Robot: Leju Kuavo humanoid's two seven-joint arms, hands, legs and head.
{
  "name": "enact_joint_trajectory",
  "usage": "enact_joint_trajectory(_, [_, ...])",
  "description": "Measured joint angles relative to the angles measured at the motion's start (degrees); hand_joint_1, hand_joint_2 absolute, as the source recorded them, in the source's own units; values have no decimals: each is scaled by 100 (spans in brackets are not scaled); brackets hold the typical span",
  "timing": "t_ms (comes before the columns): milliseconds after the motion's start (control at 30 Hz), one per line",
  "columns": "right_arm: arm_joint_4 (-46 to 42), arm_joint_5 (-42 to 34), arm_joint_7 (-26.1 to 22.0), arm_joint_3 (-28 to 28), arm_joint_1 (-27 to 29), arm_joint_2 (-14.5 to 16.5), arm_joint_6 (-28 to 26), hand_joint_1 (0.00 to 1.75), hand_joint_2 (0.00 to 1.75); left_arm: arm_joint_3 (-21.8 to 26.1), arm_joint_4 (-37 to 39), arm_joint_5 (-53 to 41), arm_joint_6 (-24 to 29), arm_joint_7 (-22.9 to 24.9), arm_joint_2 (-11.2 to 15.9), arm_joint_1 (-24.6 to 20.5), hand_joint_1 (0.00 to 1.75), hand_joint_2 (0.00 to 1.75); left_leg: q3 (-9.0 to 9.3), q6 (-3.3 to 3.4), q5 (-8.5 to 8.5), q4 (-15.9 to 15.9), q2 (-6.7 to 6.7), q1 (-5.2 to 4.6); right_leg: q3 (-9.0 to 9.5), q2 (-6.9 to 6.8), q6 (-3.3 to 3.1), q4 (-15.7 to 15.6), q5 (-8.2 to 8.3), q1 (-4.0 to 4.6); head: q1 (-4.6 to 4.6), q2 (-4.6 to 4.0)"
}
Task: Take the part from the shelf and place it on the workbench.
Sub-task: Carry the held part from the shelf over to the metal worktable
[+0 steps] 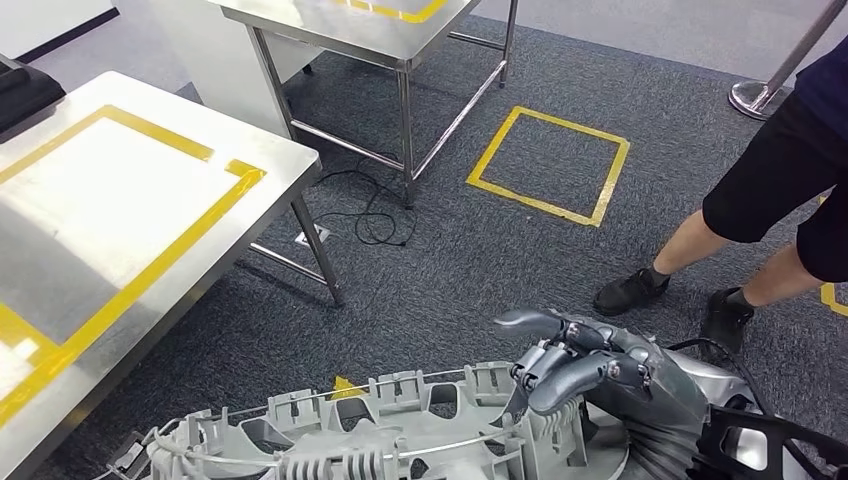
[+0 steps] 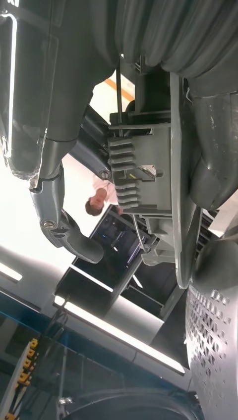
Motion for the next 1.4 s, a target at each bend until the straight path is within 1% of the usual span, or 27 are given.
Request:
enact_joint_trajectory(67, [-2, -3, -2, -8, -11, -6, 1, 175, 175, 1, 4, -3, 1, 0, -1, 13, 0, 0, -64, -41, -73, 132, 198, 6, 40, -100, -76, -19, -12, 1, -13, -1])
enact_joint_trajectory(133, [-6, -7, -5, -9, -13, -10, 1, 175, 175, -1, 5, -3, 1, 0, 4, -6, 0, 0, -332, -74, -318, 676, 555, -1, 93, -223, -146, -30, -49, 28, -34, -1])
enact_joint_trajectory(167, [-7, -8, -6, -10, -12, -12, 1, 175, 175, -3, 7, -3, 1, 0, 6, -15, 0, 0, -543, -83, -476, 1073, 661, 3, 112, -291, -177, -30, -71, 52, -45, -1])
enact_joint_trajectory(233, [-7, -6, -5, -9, -10, -14, 1, 175, 175, -7, 11, -4, 1, 1, 2, -17, 0, 0, -900, -84, -632, 1658, 726, 14, 138, -428, -210, -30, -109, 95, -44, -1])
enact_joint_trajectory(267, [-7, -6, -5, -9, -9, -14, 1, 175, 175, -6, 13, -5, 0, 1, 0, -10, 0, 0, -945, -74, -571, 1680, 734, 14, 153, -490, -220, -30, -126, 113, -45, -1])
enact_joint_trajectory(300, [-7, -7, -5, -9, -9, -14, 1, 175, 175, -3, 14, -7, -2, 2, 0, -4, 0, 0, -873, -54, -420, 1488, 750, 8, 174, -548, -224, -30, -146, 129, -45, -1])
enact_joint_trajectory(333, [-8, -7, -6, -10, -9, -14, 0, 175, 175, -1, 14, -9, -5, 2, 3, 0, 0, 0, -692, -15, -210, 1112, 807, -11, 204, -606, -222, -31, -170, 143, -45, -1])
enact_joint_trajectory(367, [-10, -8, -8, -12, -7, -14, 0, 175, 175, 2, 13, -11, -10, 3, 8, 0, 0, 0, -486, 35, -51, 714, 949, -51, 236, -661, -218, -37, -193, 154, -43, -1])
enact_joint_trajectory(433, [-14, -10, -30, -24, 11, -17, -1, 175, 175, 1, 10, -20, -26, 7, 16, -7, 0, 0, -211, 129, 100, 173, 1208, -140, 283, -772, -190, -54, -232, 181, -40, -1])
enact_joint_trajectory(467, [-15, -11, -52, -32, 27, -19, -2, 175, 175, -1, 8, -31, -27, 9, 19, -9, 0, 0, -185, 159, 79, 107, 1265, -174, 298, -828, -170, -69, -244, 185, -40, -1])
enact_joint_trajectory(533, [-17, -7, -97, -54, 59, -23, -1, 175, 175, -2, -9, -61, -24, 12, 26, 5, 0, 0, -134, 207, 90, 30, 1142, -187, 351, -943, -121, -121, -263, 186, -44, 0])
enact_joint_trajectory(567, [-19, 2, -108, -63, 72, -26, -1, 175, 175, -1, -21, -73, -27, 13, 23, 14, 0, 0, -60, 230, 116, -49, 1067, -175, 385, -909, -101, -122, -281, 179, -39, -1])
enact_joint_trajectory(633, [-26, 10, -131, -92, 100, -38, -1, 175, 175, 3, -38, -85, -47, 19, 17, 6, 0, 0, 106, 275, 188, -208, 913, -127, 290, -628, -100, 176, -423, 169, -23, -1])
enact_joint_trajectory(700, [-27, 10, -154, -126, 136, -52, -2, 175, 175, 3, -42, -90, -58, 25, 11, -17, 0, 0, 141, 295, 210, -249, 749, -100, -116, -331, -128, 918, -679, 155, -10, -1])
enact_joint_trajectory(767, [-25, 16, -158, -146, 170, -61, -2, 175, 175, 2, -43, -96, -63, 29, 2, -21, 0, 0, 143, 293, 200, -247, 563, -91, -523, -262, -97, 1493, -795, 141, -5, -1])
enact_joint_trajectory(800, [-25, 20, -158, -151, 180, -67, -2, 175, 175, 2, -43, -101, -68, 31, -2, -19, 0, 0, 149, 283, 191, -243, 472, -85, -597, -255, -51, 1500, -727, 128, -4, -1])
enact_joint_trajectory(833, [-25, 24, -158, -153, 187, -73, -2, 175, 175, 4, -43, -103, -81, 32, -4, -14, 0, 0, 160, 266, 179, -236, 381, -75, -552, -242, 13, 1273, -564, 107, -3, -1])
enact_joint_trajectory(900, [-25, 35, -163, -158, 187, -84, -2, 175, 175, 11, -43, -92, -152, 51, -4, -12, 0, 0, 170, 201, 134, -190, 214, -52, -253, -103, 136, 458, -144, 47, 3, -1])
enact_joint_trajectory(933, [-25, 40, -167, -161, 187, -88, -1, 175, 175, 17, -42, -83, -200, 67, -2, -14, 0, 0, 156, 158, 99, -148, 137, -52, -113, -27, 139, 128, 13, 24, 6, -1])
enact_joint_trajectory(1000, [-23, 44, -178, -164, 185, -95, 0, 175, 175, 33, -38, -71, -267, 97, 1, -17, 0, 0, 108, 96, 49, -88, 36, -56, -5, 46, 46, -113, 118, 29, 9, -1])
enact_joint_trajectory(1067, [-23, 44, -183, -164, 180, -97, 3, 175, 175, 64, -26, -72, -287, 125, 1, -11, 0, 0, 63, 63, 26, -78, -18, -35, 9, -38, -68, -115, 118, 47, 7, -1])
enact_joint_trajectory(1100, [-22, 44, -183, -163, 176, -97, 7, 175, 175, 85, -15, -68, -297, 138, -1, -15, 0, 0, 40, 43, -3, -41, 52, -30, 20, -81, -107, -119, 111, 47, 3, -1])
enact_joint_trajectory(1167, [-22, 45, -181, -162, 172, -96, 18, 175, 175, 120, 11, -14, -343, 166, 0, -53, 0, 0, -127, -5, -201, 312, 365, -27, 51, -184, -174, -129, 88, 50, -28, -1])
enact_joint_trajectory(1233, [-20, 45, -179, -163, 174, -96, 24, 175, 175, 138, 40, 123, -388, 203, 0, -102, 0, 0, -508, -40, -533, 1044, 658, -23, 73, -301, -222, -129, 55, 92, -55, -1])
enact_joint_trajectory(1300, [-16, 41, -175, -164, 179, -97, 31, 175, 175, 149, 74, 286, -368, 251, -3, -121, 0, 0, -833, -40, -689, 1602, 730, -18, 89, -433, -251, -128, 27, 128, -54, -1])
enact_joint_trajectory(1333, [-14, 34, -174, -165, 180, -97, 40, 175, 175, 155, 89, 358, -363, 281, -5, -121, 0, 0, -852, -23, -621, 1603, 742, -23, 103, -498, -260, -128, 13, 146, -55, -1])
enact_joint_trajectory(1400, [-10, 7, -173, -166, 167, -97, 71, 175, 175, 165, 104, 449, -392, 354, 1, -120, 0, 0, -536, 70, -251, 969, 831, -64, 155, -622, -266, -130, -25, 189, -55, -1])
